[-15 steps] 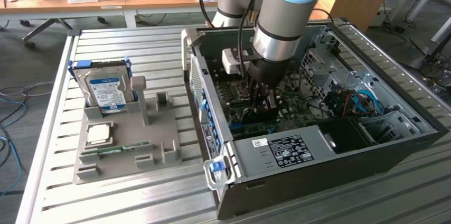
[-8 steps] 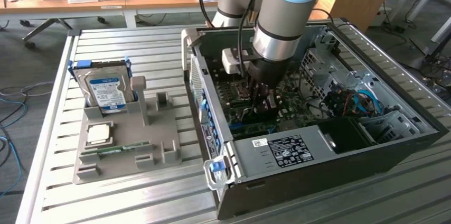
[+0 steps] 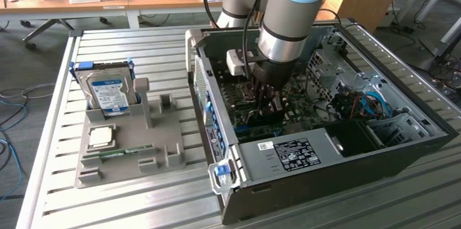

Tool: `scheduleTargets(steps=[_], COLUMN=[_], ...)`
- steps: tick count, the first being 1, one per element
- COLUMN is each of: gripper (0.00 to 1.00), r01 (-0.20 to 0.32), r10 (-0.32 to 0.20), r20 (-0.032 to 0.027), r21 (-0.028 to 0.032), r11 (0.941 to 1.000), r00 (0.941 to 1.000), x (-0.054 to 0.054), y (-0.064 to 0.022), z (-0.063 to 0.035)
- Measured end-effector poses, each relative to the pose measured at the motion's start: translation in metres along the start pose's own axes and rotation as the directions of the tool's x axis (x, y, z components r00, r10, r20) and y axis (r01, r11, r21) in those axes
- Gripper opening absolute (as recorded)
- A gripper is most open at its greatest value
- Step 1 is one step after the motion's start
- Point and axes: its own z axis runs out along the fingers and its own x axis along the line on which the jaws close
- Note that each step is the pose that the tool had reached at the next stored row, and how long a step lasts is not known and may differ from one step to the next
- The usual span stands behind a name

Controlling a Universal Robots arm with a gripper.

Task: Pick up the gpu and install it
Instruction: 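Insert the gpu into the slot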

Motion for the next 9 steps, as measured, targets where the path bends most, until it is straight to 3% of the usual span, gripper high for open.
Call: scheduleTargets(steps=[8,9], gripper=[0.27,0.33], r01=[0.000,0.000], r10=[0.000,0.000], r20=[-0.0001,-0.0001], r21=[-0.0004,-0.0002], r11=[1.0000,1.0000], r00=[1.0000,1.0000], x=[0.0000,0.0000], y=[0.0002,0.0001], z=[-0.0001,-0.0001])
